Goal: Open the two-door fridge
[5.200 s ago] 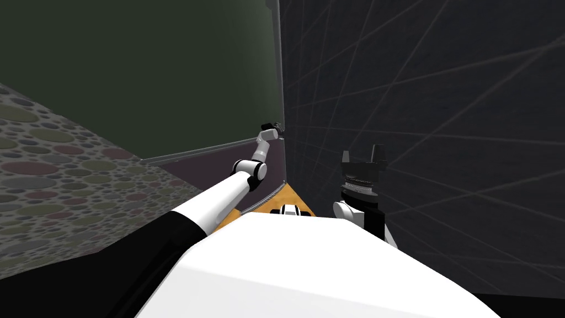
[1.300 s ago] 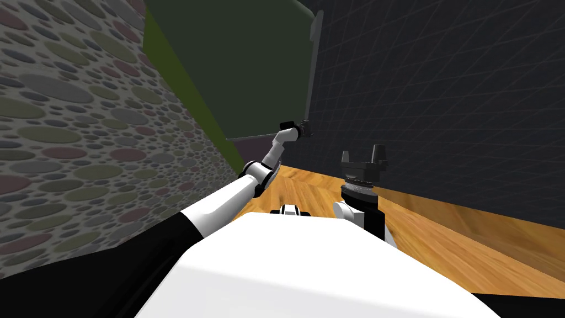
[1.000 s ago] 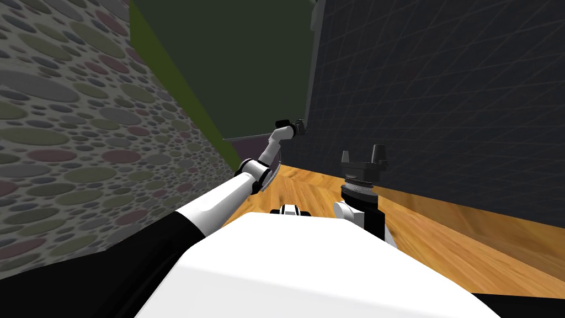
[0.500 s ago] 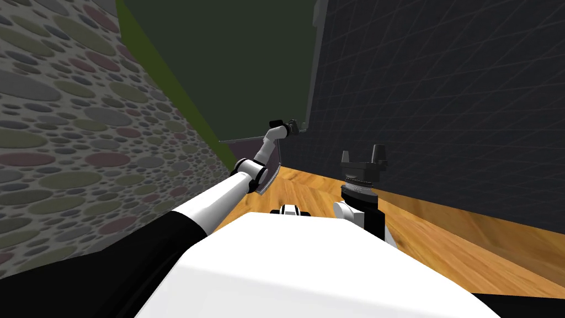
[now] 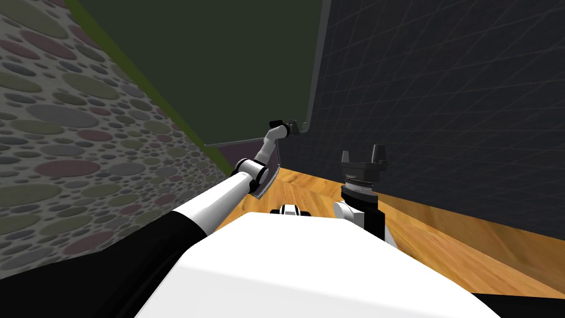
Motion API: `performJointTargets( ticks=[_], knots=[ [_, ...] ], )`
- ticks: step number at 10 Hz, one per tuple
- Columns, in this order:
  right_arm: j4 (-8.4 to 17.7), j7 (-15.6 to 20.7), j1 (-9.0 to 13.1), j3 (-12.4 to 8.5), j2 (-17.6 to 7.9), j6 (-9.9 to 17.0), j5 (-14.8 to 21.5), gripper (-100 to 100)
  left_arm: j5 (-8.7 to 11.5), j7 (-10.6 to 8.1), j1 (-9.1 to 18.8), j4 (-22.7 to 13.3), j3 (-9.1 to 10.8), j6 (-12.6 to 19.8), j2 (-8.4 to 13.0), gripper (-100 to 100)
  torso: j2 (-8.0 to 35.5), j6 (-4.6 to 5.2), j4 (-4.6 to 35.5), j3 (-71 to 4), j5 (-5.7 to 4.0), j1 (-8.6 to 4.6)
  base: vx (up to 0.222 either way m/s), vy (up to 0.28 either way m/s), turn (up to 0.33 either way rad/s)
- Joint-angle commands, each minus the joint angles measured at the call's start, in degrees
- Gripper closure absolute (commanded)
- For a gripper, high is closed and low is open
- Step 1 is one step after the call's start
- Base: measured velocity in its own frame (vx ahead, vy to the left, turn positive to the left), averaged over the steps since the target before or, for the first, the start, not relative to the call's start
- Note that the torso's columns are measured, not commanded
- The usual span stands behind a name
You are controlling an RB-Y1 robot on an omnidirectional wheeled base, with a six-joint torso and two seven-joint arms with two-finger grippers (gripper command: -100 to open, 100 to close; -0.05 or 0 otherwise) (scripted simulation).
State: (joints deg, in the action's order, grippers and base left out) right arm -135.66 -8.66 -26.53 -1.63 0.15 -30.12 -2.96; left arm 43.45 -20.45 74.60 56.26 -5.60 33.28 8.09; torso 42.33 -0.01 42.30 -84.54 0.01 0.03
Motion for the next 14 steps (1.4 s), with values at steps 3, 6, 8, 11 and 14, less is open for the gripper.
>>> performJointTargets(
  ticks=[3, 6, 8, 11, 14],
  knots=[
    [0.0, 0.0, 0.0, 0.0, 0.0, 0.0, 0.0, 0, 0.8, -1.53, 0.6, -0.5, 1.53, 0.5, -3.1, -100, -0.3, 0.03, -0.1, -0.2, 0.01, 0.06, 0.195, -0.01, 0.013],
    [0.0, 0.0, 0.0, 0.0, 0.0, 0.0, 0.0, 0, 0.9, -1.73, 0.8, -0.5, 1.71, 0.6, -5.6, -100, 0.1, 0.02, 0.0, 0.1, -0.04, -0.11, 0.073, -0.019, 0.002],
    [0.0, 0.0, 0.0, 0.0, 0.0, 0.0, 0.0, 0, 1.8, -0.92, 1.3, -2.0, 1.69, -0.1, -6.8, -100, 0.2, 0.02, 0.1, 0.1, 0.0, 0.0, 0.01, -0.008, 0.002],
    [0.0, 0.0, 0.0, 0.0, 0.0, 0.0, 0.0, 0, 1.9, -0.99, 1.7, -2.2, 1.79, -0.1, -6.7, 100, -0.2, 0.14, -0.1, -0.1, -0.11, -0.19, 0.037, -0.049, 0.02],
    [0.0, 0.0, 0.0, 0.0, 0.0, 0.0, 0.0, 0, 4.0, -0.88, 1.9, -0.2, 0.09, 0.9, -8.6, 100, 0.2, 0.3, -0.2, 0.1, -0.27, -0.4, -0.15, 0.097, -0.047]
  ],
)
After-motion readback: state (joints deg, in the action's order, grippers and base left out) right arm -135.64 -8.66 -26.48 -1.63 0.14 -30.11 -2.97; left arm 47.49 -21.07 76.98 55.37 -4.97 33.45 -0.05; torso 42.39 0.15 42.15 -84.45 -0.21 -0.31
